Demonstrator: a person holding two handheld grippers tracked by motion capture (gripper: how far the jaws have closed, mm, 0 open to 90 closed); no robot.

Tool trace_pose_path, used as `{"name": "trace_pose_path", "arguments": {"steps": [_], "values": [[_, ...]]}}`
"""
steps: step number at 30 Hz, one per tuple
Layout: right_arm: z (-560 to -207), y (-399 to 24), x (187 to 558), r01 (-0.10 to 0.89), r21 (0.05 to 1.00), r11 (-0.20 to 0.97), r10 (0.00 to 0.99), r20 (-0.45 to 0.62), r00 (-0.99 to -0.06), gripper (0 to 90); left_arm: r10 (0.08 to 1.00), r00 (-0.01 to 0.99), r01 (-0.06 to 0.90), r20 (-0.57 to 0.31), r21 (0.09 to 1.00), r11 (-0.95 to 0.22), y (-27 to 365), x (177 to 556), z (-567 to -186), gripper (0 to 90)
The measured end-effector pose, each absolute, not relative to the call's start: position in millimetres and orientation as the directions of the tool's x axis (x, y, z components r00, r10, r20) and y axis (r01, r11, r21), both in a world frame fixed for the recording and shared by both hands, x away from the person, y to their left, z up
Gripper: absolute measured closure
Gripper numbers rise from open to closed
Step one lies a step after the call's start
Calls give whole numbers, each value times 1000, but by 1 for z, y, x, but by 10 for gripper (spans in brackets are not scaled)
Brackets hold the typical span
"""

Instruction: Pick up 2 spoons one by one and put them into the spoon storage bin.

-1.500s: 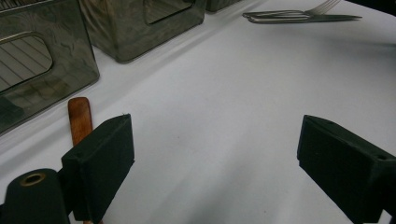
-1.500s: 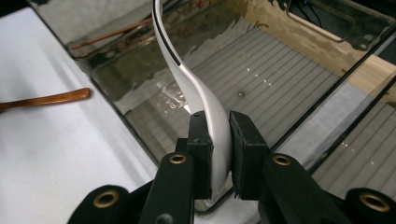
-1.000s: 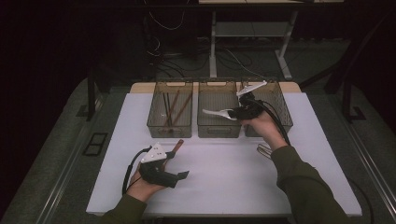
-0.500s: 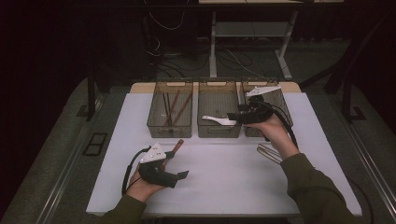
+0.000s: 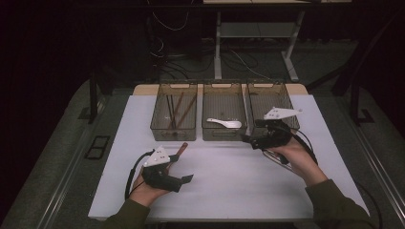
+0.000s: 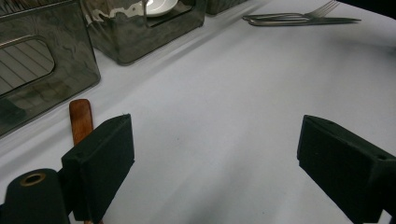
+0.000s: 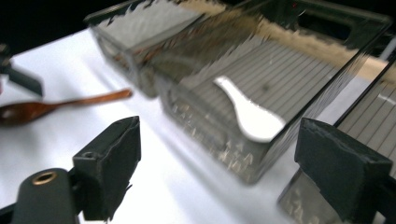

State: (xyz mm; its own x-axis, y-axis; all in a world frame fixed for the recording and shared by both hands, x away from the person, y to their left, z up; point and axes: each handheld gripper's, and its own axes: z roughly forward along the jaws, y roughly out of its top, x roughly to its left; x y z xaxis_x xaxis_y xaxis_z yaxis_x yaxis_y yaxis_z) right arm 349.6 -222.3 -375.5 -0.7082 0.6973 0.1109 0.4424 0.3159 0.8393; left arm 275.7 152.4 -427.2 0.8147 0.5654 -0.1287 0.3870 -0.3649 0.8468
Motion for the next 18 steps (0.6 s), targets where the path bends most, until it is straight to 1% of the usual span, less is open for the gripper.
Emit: {"name": "trace_pose_path", "arguments": {"steps": [12,18], "values": [[-405,-252,302,420,837,352,678,82,-731,142,562,818,382,-124,847,-369,152,275,-426,102],[-419,-270,287,437,829,349,694,84,-715,142,567,814,384,-125,848,-365,153,275,-426,102]]}}
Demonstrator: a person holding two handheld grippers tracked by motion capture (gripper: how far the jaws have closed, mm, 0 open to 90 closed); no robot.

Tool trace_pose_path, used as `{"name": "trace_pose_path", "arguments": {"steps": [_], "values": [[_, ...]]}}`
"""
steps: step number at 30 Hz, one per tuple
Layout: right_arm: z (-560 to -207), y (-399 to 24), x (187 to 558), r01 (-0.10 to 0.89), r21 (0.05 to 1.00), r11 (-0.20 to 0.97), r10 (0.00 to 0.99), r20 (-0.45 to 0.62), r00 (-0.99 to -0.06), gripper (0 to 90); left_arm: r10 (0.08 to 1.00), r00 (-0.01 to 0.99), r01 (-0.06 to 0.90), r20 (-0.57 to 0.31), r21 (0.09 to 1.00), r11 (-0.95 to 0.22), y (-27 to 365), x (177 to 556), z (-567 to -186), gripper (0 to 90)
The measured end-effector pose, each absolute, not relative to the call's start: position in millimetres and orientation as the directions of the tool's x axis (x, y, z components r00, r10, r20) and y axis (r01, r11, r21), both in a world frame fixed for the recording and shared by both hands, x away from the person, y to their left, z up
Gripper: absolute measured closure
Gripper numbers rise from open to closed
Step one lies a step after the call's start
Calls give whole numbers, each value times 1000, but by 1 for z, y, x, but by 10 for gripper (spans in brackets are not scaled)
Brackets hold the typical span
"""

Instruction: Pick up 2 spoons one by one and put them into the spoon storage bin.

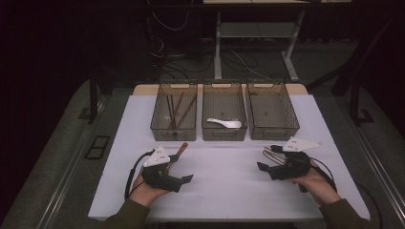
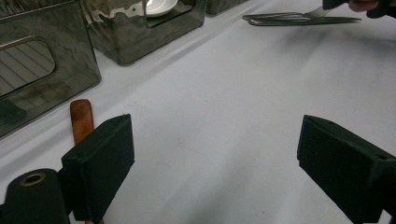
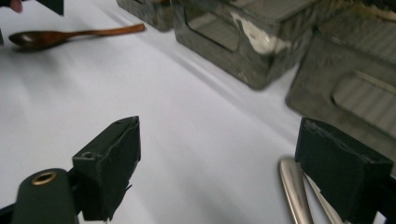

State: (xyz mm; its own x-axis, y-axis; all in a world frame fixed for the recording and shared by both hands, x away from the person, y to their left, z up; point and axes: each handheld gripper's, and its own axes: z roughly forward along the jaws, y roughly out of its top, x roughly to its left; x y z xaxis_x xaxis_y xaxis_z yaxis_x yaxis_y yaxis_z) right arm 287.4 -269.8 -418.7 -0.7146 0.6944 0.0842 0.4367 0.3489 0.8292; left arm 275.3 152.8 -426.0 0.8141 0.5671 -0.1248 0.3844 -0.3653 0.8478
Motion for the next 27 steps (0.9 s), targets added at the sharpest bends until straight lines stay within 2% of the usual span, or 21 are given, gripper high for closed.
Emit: {"name": "trace_pose_path", "arguments": {"steps": [14,19,27], "values": [[-435,-296,268,463,826,320,727,99,-679,142,583,806,381,-100,843,-381,159,276,-423,104],[-439,-302,266,476,823,311,739,105,-666,142,626,775,395,-85,838,-376,171,279,-420,108],[-441,-299,266,471,817,332,728,96,-679,142,704,705,470,-84,798,-376,197,283,-427,140]]}}
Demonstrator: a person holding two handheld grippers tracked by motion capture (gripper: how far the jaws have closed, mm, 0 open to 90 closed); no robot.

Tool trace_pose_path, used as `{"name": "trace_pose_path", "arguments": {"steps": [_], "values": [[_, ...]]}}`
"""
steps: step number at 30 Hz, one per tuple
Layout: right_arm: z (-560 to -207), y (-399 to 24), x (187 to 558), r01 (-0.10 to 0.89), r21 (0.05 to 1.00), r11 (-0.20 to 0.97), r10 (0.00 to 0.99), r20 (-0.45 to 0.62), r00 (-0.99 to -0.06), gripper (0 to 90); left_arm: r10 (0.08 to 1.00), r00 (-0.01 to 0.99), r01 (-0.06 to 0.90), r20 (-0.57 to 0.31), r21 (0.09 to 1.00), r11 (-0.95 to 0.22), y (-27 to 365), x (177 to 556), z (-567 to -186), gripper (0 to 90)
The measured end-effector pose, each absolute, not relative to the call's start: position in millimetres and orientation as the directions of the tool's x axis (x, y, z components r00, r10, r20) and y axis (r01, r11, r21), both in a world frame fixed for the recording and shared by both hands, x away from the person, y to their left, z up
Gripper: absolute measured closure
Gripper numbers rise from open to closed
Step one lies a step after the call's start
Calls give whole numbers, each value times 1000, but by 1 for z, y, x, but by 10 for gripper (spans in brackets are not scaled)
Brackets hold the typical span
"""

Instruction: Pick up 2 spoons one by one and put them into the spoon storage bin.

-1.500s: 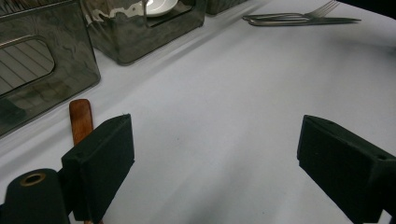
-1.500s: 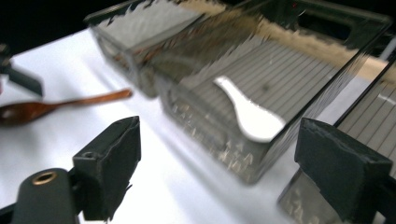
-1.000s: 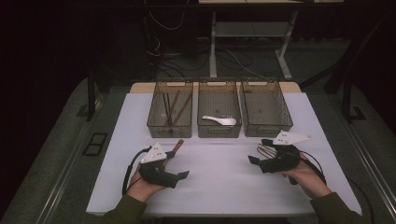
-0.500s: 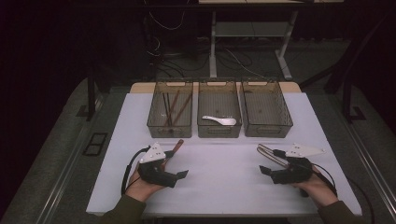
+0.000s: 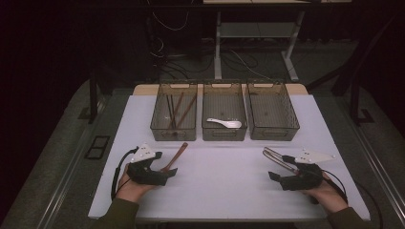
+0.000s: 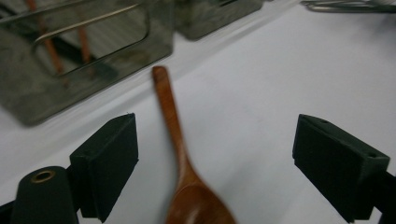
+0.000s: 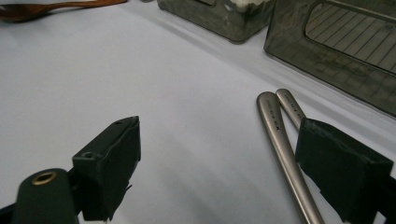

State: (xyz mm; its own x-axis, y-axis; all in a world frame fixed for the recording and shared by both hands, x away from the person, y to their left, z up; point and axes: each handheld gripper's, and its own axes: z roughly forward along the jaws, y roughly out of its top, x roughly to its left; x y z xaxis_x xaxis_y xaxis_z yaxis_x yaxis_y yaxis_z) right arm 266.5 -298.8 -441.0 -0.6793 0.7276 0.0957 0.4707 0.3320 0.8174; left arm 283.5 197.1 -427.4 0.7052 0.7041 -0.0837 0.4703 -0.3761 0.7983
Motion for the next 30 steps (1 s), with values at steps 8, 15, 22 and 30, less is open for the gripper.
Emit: {"name": "trace_pose_path", "arguments": {"steps": [8,15,22,30], "values": [[-441,-298,266,468,817,338,723,93,-685,142,726,681,526,-91,752,-399,212,282,-434,211],[-440,-300,267,472,818,328,728,99,-678,142,718,689,540,-101,732,-415,213,278,-438,300],[-441,-300,268,470,818,331,726,98,-681,142,710,700,547,-80,700,-460,208,279,-441,329],[-441,-299,268,471,818,331,724,99,-682,142,684,728,535,-51,665,-520,200,278,-442,410]]}}
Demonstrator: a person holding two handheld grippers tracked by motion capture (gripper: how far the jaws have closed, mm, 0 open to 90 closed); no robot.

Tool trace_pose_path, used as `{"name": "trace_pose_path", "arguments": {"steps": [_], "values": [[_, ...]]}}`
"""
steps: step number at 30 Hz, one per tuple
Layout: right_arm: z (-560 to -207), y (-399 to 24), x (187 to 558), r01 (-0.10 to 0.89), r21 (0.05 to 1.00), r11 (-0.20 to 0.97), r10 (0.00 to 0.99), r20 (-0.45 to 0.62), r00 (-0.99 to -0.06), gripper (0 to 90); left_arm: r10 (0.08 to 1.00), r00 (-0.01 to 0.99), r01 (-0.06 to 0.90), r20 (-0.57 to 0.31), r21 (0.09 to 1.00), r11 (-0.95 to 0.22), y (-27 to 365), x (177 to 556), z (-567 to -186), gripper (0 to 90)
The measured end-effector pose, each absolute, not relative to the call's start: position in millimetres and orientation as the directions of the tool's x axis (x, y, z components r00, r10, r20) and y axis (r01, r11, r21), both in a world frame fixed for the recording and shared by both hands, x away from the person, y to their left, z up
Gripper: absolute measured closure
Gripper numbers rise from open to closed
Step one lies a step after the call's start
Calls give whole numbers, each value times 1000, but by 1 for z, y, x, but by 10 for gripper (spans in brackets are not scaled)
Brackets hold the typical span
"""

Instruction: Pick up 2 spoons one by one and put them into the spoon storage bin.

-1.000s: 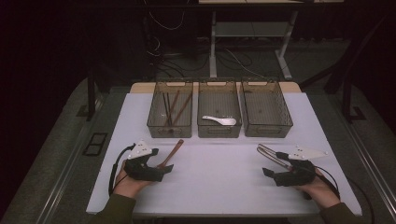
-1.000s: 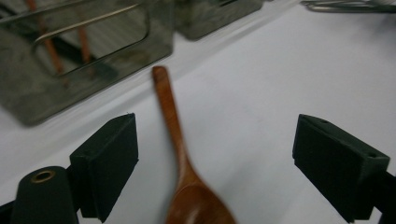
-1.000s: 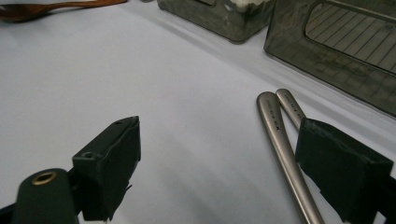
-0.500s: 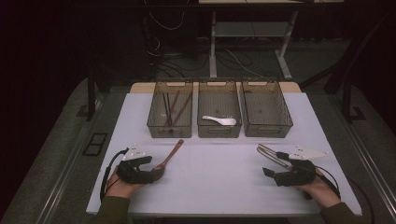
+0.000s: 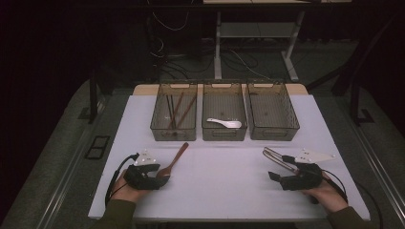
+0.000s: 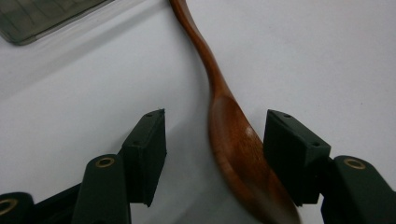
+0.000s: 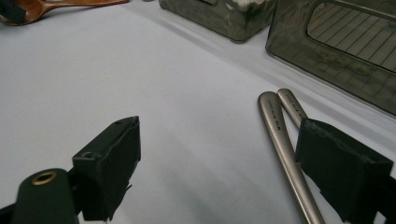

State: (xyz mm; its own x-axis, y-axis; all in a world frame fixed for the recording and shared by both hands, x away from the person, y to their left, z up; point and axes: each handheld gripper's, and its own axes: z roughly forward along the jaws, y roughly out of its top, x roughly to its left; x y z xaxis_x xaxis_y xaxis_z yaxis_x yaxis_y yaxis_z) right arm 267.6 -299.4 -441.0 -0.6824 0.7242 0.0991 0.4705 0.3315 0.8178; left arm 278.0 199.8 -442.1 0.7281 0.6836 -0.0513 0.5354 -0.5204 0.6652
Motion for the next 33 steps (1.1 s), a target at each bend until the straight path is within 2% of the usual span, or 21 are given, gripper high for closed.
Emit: {"name": "trace_pose_path", "arguments": {"steps": [10,13,17,33], "values": [[-441,-299,268,472,816,335,723,99,-684,142,680,733,525,-8,641,-560,194,277,-439,614],[-441,-299,268,473,815,334,723,100,-683,142,677,736,526,-11,639,-561,194,277,-439,705],[-441,-299,267,472,816,335,723,98,-683,142,676,736,534,-28,638,-555,193,278,-438,782],[-441,-298,267,466,816,343,719,92,-689,142,677,735,544,-40,631,-553,193,279,-438,789]]}}
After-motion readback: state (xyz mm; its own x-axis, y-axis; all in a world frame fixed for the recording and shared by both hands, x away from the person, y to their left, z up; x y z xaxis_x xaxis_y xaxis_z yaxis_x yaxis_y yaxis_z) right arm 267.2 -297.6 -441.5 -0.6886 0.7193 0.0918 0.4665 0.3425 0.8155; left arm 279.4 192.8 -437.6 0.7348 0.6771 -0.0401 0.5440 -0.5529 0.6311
